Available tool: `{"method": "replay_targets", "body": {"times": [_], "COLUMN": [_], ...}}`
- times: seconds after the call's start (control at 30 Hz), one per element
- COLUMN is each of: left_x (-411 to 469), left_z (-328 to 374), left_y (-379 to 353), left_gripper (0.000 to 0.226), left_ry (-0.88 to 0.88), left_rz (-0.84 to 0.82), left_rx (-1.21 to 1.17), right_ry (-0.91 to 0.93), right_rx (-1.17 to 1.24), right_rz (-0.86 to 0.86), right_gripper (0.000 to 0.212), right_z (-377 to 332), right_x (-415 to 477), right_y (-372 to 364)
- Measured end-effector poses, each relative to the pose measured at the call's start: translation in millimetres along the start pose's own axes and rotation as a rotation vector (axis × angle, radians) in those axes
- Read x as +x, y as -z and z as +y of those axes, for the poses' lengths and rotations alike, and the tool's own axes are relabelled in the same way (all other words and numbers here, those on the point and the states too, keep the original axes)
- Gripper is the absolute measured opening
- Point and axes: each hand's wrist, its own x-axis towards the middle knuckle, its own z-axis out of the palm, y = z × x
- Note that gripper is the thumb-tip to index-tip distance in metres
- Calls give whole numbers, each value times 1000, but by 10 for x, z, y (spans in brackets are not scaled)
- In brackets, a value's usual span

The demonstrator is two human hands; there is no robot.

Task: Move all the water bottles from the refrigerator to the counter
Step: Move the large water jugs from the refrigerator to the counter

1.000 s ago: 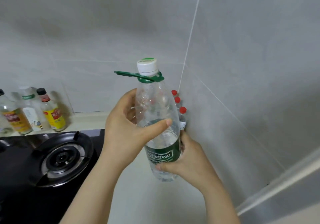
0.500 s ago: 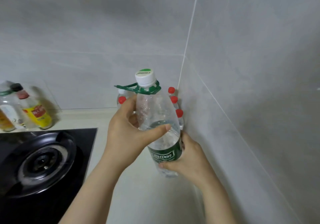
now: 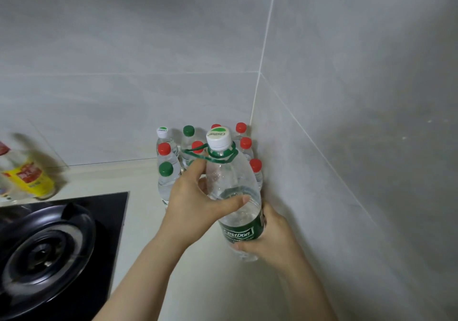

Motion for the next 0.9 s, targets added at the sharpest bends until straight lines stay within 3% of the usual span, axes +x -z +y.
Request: {"method": "replay_targets", "body": {"times": [0.3, 0.9], "left_x": [264, 573], "left_z": [-335, -499], "left_y": [-125, -274], "left_gripper": [75, 61], "left_ry": [42, -50], "left_rz": [-82, -168], "left_rx": [64, 198], "right_ry": [-35, -1], "right_rx": [86, 189], "right_rz": [8, 29], "right_gripper": [82, 79], "right_z": [281, 432], "right_x": [206, 518], "right_y": [-133, -218]}}
